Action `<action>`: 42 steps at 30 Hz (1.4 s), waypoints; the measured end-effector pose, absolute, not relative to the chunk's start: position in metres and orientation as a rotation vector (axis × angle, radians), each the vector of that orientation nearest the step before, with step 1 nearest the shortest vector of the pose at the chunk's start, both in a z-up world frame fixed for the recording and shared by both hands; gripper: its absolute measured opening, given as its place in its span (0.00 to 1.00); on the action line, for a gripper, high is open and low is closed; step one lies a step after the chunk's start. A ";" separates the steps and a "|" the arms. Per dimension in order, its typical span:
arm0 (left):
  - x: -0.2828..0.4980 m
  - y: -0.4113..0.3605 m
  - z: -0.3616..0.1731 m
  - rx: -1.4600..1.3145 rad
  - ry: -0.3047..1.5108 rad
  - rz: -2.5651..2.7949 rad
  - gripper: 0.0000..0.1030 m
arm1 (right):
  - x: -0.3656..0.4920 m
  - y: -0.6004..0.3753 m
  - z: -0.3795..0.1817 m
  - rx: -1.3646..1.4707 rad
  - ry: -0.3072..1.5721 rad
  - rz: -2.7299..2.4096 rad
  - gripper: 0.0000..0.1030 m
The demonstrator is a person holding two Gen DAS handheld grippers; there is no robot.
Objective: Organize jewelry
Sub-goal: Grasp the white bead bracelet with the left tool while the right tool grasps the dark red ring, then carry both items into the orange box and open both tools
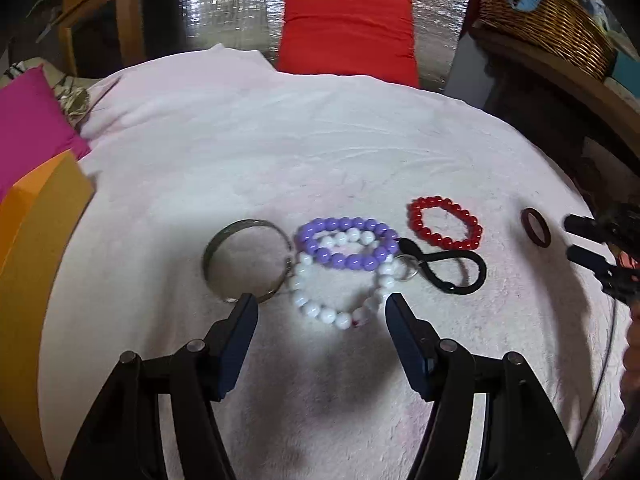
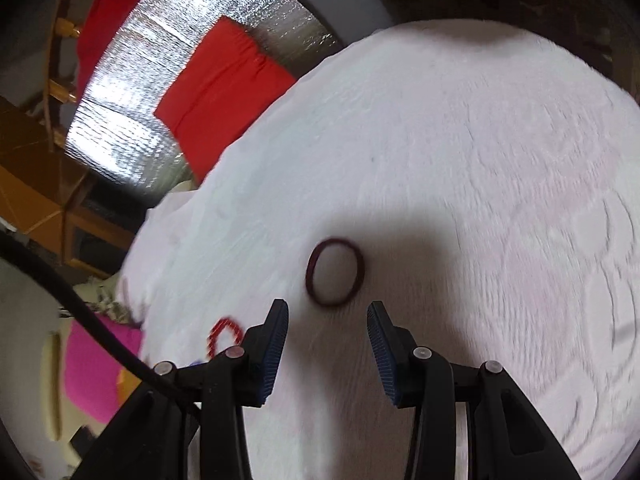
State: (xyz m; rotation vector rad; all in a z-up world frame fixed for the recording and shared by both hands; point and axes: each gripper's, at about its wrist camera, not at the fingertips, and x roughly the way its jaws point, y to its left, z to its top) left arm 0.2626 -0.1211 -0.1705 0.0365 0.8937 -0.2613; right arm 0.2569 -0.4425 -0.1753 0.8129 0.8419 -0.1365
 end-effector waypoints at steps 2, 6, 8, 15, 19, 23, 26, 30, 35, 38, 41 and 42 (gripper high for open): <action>0.266 -0.123 -0.172 0.036 0.893 -0.294 0.65 | 0.266 -0.441 -0.178 0.778 0.857 -0.181 0.44; 0.277 -0.125 -0.177 0.014 0.921 -0.352 0.48 | 0.285 -0.435 -0.183 0.684 0.886 -0.260 0.43; 0.281 -0.125 -0.178 0.005 0.917 -0.366 0.45 | 0.292 -0.432 -0.186 0.626 0.896 -0.293 0.38; 0.286 -0.137 -0.179 0.047 0.898 -0.403 0.22 | 0.306 -0.409 -0.182 0.322 0.899 -0.392 0.11; 0.286 -0.138 -0.180 0.052 0.899 -0.420 0.09 | 0.301 -0.410 -0.181 0.328 0.891 -0.390 0.07; 0.280 -0.135 -0.181 0.041 0.930 -0.437 0.09 | 0.295 -0.414 -0.176 0.407 0.879 -0.331 0.06; 0.270 -0.125 -0.180 -0.008 0.961 -0.455 0.09 | 0.285 -0.413 -0.172 0.465 0.876 -0.277 0.06; 0.252 -0.125 -0.176 0.069 0.942 -0.419 0.09 | 0.268 -0.405 -0.165 0.514 0.870 -0.204 0.06; 0.220 -0.118 -0.160 0.150 0.866 -0.372 0.09 | 0.245 -0.383 -0.155 0.549 0.875 -0.104 0.06; 0.199 -0.110 -0.145 0.160 0.817 -0.356 0.09 | 0.226 -0.364 -0.145 0.547 0.861 -0.039 0.06; 0.181 -0.101 -0.131 0.174 0.761 -0.326 0.09 | 0.219 -0.346 -0.135 0.529 0.853 0.009 0.06; 0.176 -0.098 -0.127 0.178 0.744 -0.316 0.09 | 0.216 -0.340 -0.133 0.527 0.850 0.029 0.06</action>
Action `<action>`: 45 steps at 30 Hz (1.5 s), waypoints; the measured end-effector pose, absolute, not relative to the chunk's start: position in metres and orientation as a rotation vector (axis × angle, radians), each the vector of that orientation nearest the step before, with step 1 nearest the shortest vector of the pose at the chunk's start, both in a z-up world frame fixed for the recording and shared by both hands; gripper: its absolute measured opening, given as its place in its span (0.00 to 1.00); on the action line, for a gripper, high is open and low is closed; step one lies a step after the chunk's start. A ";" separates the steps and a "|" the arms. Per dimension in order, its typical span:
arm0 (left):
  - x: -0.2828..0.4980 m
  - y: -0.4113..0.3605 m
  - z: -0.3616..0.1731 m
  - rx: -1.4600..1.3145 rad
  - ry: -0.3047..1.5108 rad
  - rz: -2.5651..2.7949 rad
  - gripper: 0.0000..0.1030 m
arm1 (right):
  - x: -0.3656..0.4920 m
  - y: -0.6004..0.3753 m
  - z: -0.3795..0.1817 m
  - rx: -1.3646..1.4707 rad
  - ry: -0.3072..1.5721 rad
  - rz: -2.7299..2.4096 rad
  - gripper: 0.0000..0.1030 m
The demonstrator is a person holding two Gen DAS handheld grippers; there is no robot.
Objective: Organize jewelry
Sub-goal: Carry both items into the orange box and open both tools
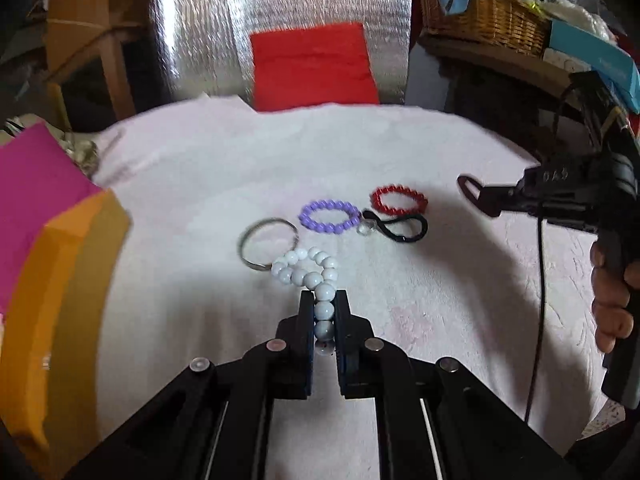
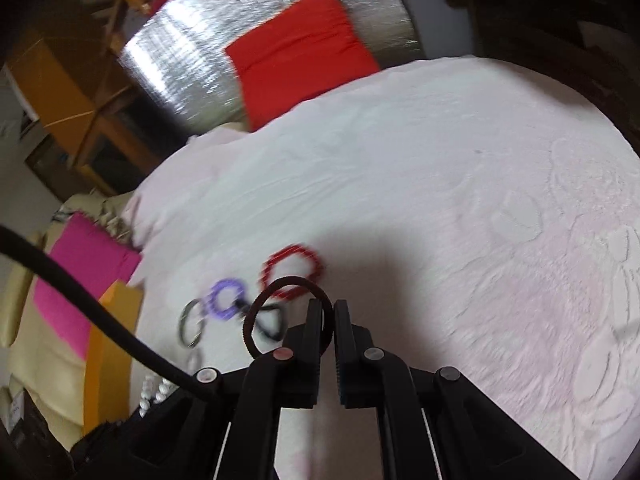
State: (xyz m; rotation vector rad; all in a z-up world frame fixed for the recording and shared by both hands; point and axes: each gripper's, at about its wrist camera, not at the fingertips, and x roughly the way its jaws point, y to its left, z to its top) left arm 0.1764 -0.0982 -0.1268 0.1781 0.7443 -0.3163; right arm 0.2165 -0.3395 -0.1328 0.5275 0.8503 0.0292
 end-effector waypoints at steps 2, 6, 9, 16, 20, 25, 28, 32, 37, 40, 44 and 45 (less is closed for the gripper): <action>0.169 -0.092 -0.117 0.190 0.699 -0.289 0.09 | 0.214 -0.330 -0.131 0.530 0.850 0.058 0.06; 0.165 -0.083 -0.104 0.191 0.649 -0.244 0.09 | 0.215 -0.310 -0.127 0.517 0.856 0.090 0.06; 0.166 -0.074 -0.098 0.188 0.626 -0.208 0.09 | 0.217 -0.298 -0.126 0.507 0.860 0.105 0.06; 0.164 -0.051 -0.088 0.165 0.598 -0.156 0.09 | 0.224 -0.277 -0.128 0.504 0.876 0.136 0.06; 0.160 -0.037 -0.084 0.147 0.594 -0.142 0.09 | 0.225 -0.263 -0.128 0.495 0.878 0.156 0.06; 0.157 -0.014 -0.079 0.104 0.586 -0.122 0.09 | 0.225 -0.242 -0.125 0.477 0.876 0.194 0.06; 0.158 0.010 -0.072 0.048 0.583 -0.105 0.09 | 0.223 -0.229 -0.119 0.479 0.873 0.228 0.06; 0.157 0.055 -0.062 -0.068 0.574 -0.085 0.09 | 0.216 -0.206 -0.106 0.453 0.838 0.286 0.06; 0.151 0.099 -0.061 -0.152 0.560 -0.052 0.09 | 0.208 -0.171 -0.094 0.444 0.784 0.388 0.06; 0.150 0.120 -0.065 -0.174 0.564 -0.016 0.09 | 0.208 -0.147 -0.092 0.441 0.762 0.446 0.06; 0.154 0.152 -0.074 -0.232 0.596 0.048 0.09 | 0.215 -0.095 -0.092 0.377 0.779 0.515 0.06; 0.155 0.157 -0.076 -0.240 0.603 0.064 0.09 | 0.218 -0.080 -0.092 0.358 0.786 0.533 0.06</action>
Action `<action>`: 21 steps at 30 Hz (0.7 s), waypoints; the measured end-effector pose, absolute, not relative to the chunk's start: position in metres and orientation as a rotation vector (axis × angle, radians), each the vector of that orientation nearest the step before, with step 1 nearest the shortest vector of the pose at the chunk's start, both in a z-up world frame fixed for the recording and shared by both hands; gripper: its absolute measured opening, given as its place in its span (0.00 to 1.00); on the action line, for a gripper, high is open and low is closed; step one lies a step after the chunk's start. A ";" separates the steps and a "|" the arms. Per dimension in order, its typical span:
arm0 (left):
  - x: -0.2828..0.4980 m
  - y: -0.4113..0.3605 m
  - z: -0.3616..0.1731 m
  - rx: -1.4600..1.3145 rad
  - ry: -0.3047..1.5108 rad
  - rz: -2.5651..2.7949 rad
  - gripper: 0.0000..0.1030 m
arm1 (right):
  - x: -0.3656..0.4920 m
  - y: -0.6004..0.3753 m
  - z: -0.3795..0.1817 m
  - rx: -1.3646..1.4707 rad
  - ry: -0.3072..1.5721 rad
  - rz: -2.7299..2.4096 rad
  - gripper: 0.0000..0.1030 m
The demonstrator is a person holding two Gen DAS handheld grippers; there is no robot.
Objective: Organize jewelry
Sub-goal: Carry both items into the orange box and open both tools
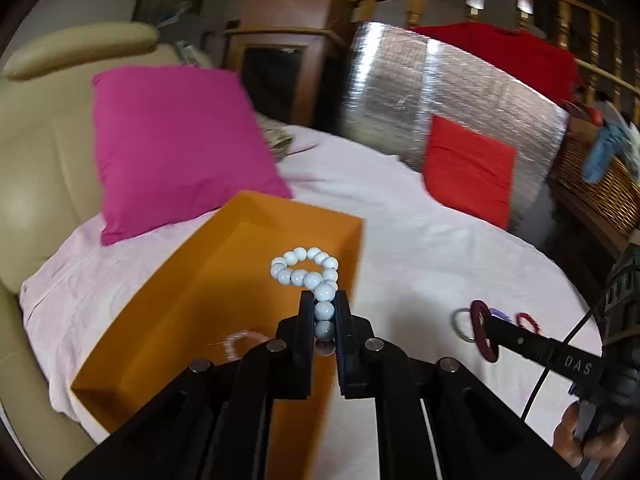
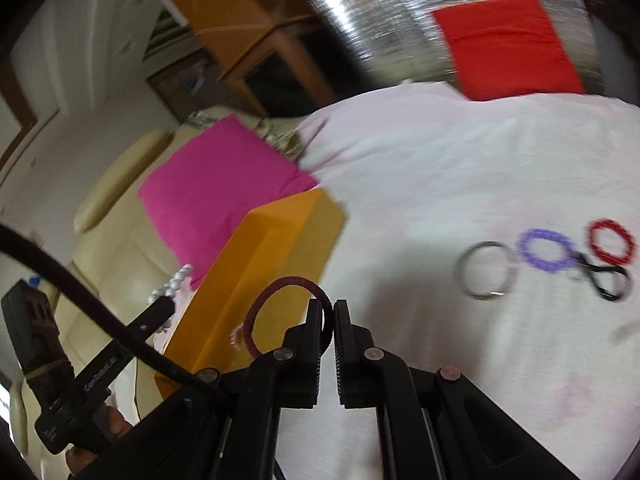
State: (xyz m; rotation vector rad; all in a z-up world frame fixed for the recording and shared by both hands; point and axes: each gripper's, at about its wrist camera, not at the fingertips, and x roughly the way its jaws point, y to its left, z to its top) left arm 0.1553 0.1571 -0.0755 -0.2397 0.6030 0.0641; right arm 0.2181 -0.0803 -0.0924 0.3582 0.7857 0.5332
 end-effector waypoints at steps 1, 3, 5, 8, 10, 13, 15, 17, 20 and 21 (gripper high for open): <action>0.157 0.161 -0.078 -0.244 0.612 0.080 0.09 | 0.221 -0.068 -0.092 0.343 0.790 0.549 0.06; 0.163 0.167 -0.086 -0.244 0.649 0.125 0.09 | 0.229 -0.045 -0.091 0.310 0.791 0.566 0.07; 0.170 0.172 -0.096 -0.266 0.700 0.149 0.09 | 0.239 -0.028 -0.092 0.291 0.794 0.572 0.07; 0.176 0.178 -0.105 -0.282 0.747 0.191 0.09 | 0.257 -0.004 -0.095 0.269 0.810 0.573 0.07; 0.179 0.180 -0.107 -0.273 0.762 0.228 0.09 | 0.265 0.009 -0.097 0.242 0.811 0.569 0.07; 0.183 0.182 -0.109 -0.261 0.771 0.280 0.09 | 0.283 0.031 -0.102 0.225 0.831 0.565 0.10; 0.185 0.181 -0.110 -0.253 0.775 0.306 0.11 | 0.290 0.040 -0.106 0.229 0.832 0.564 0.10; 0.185 0.180 -0.111 -0.246 0.778 0.315 0.21 | 0.297 0.047 -0.110 0.230 0.848 0.551 0.10; 0.185 0.178 -0.109 -0.235 0.761 0.323 0.37 | 0.301 0.049 -0.114 0.259 0.872 0.552 0.10; 0.182 0.176 -0.107 -0.225 0.754 0.324 0.37 | 0.301 0.047 -0.113 0.264 0.869 0.556 0.12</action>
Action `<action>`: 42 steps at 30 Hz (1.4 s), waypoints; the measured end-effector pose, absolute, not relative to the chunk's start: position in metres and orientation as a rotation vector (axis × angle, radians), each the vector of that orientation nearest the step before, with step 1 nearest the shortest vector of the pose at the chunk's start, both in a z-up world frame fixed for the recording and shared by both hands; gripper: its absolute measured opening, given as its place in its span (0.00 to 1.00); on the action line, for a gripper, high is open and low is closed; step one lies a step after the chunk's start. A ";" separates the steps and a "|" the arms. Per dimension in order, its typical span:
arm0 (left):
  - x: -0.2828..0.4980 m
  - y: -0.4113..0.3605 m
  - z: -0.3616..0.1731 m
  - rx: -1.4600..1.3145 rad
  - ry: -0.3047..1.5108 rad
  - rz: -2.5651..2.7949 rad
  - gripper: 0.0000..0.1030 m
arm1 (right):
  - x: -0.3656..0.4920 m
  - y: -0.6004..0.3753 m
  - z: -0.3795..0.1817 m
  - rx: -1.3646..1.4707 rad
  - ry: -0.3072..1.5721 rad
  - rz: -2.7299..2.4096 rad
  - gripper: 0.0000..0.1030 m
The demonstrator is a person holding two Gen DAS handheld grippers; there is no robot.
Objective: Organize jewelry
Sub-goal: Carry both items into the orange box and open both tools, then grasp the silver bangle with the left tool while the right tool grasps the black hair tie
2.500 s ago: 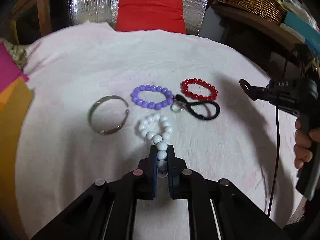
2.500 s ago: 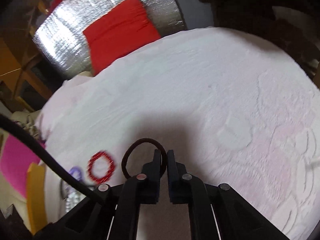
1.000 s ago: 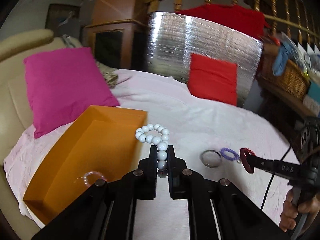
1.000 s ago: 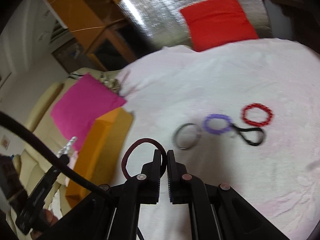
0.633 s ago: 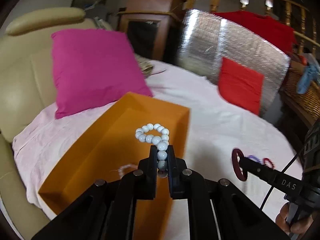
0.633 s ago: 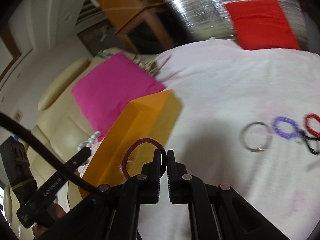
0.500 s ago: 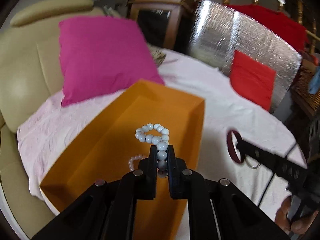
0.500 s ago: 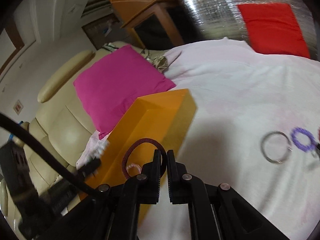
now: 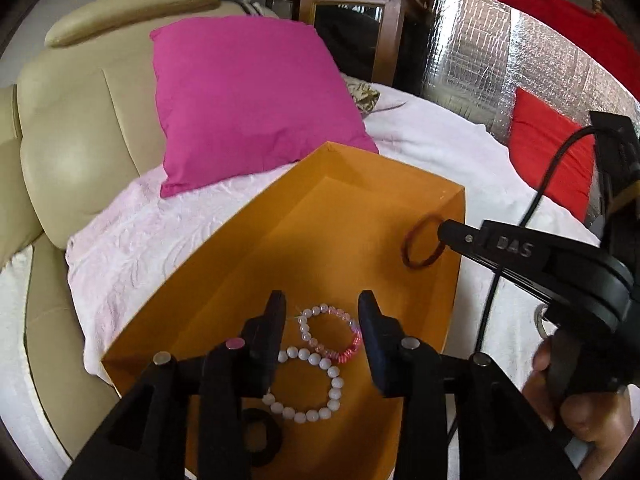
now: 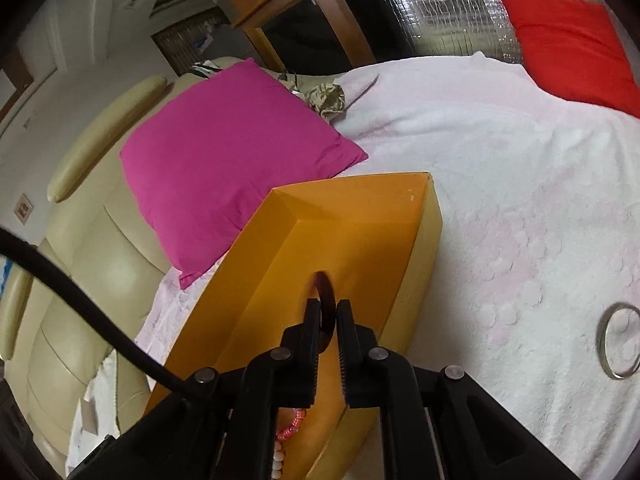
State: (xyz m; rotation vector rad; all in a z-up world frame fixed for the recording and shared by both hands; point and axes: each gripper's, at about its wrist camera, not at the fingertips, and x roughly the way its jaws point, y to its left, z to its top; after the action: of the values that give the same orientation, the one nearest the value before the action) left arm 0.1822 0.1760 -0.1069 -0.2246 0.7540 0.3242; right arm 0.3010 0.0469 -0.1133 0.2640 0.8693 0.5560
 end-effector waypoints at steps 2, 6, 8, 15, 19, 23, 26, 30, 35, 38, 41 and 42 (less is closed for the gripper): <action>0.181 0.171 -0.103 -0.207 0.734 0.323 0.39 | 0.297 0.036 -0.109 0.286 0.848 0.556 0.23; 0.178 0.158 -0.096 -0.159 0.691 0.329 0.42 | 0.288 0.003 -0.098 0.329 0.804 0.527 0.28; 0.177 0.149 -0.093 -0.144 0.675 0.318 0.42 | 0.282 -0.017 -0.092 0.331 0.782 0.501 0.28; 0.176 0.137 -0.090 -0.173 0.662 0.335 0.45 | 0.267 -0.075 -0.085 0.454 0.788 0.517 0.28; 0.176 0.128 -0.089 -0.160 0.646 0.335 0.45 | 0.257 -0.100 -0.082 0.461 0.791 0.500 0.28; 0.177 0.102 -0.085 -0.095 0.620 0.288 0.46 | 0.242 -0.140 -0.090 0.411 0.801 0.422 0.28; 0.179 0.078 -0.084 -0.045 0.610 0.232 0.51 | 0.228 -0.183 -0.101 0.408 0.808 0.340 0.28; 0.182 0.047 -0.086 0.012 0.625 0.148 0.54 | 0.216 -0.240 -0.119 0.472 0.823 0.236 0.28; 0.197 0.014 -0.100 0.029 0.698 0.056 0.54 | 0.221 -0.291 -0.142 0.595 0.853 0.154 0.28; 0.207 -0.003 -0.111 0.037 0.746 0.027 0.54 | 0.229 -0.302 -0.154 0.617 0.881 0.130 0.28; 0.215 -0.017 -0.120 0.059 0.772 0.001 0.54 | 0.243 -0.310 -0.165 0.634 0.893 0.101 0.28; 0.216 -0.020 -0.122 0.068 0.777 -0.005 0.54 | 0.246 -0.311 -0.168 0.630 0.896 0.096 0.28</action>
State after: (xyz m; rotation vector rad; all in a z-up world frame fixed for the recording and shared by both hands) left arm 0.2162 -0.0200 -0.1216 0.0684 0.7765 -0.0046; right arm 0.2463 -0.3108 -0.1676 0.6296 0.8957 0.0961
